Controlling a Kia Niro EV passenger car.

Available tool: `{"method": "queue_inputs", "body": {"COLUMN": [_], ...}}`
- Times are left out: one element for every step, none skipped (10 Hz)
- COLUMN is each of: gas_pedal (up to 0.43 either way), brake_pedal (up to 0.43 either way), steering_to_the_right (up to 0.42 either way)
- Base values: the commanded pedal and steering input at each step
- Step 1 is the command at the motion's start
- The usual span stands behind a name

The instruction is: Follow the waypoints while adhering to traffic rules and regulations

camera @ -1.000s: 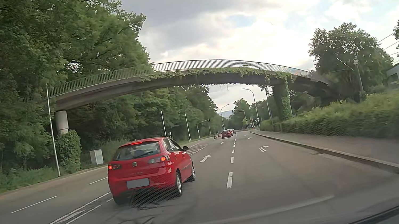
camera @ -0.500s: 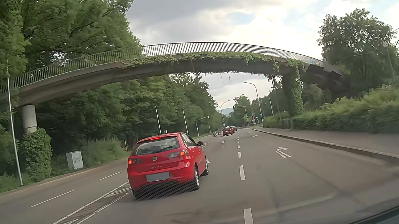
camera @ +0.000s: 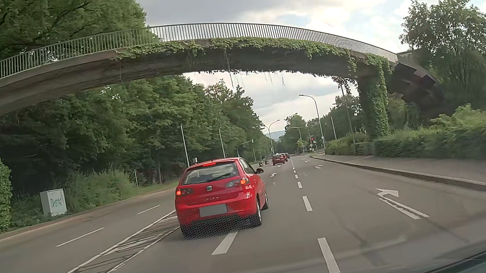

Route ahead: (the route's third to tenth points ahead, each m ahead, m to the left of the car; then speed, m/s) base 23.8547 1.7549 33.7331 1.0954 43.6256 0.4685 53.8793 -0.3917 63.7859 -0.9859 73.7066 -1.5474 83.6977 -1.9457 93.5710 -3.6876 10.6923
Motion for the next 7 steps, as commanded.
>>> {"method": "queue_inputs", "body": {"gas_pedal": [0.067,0.067,0.067,0.067,0.067,0.067,0.047], "brake_pedal": [0.000,0.000,0.000,0.000,0.000,0.000,0.000], "steering_to_the_right": [0.002,0.003,0.003,0.003,0.006,0.006,0.007]}}
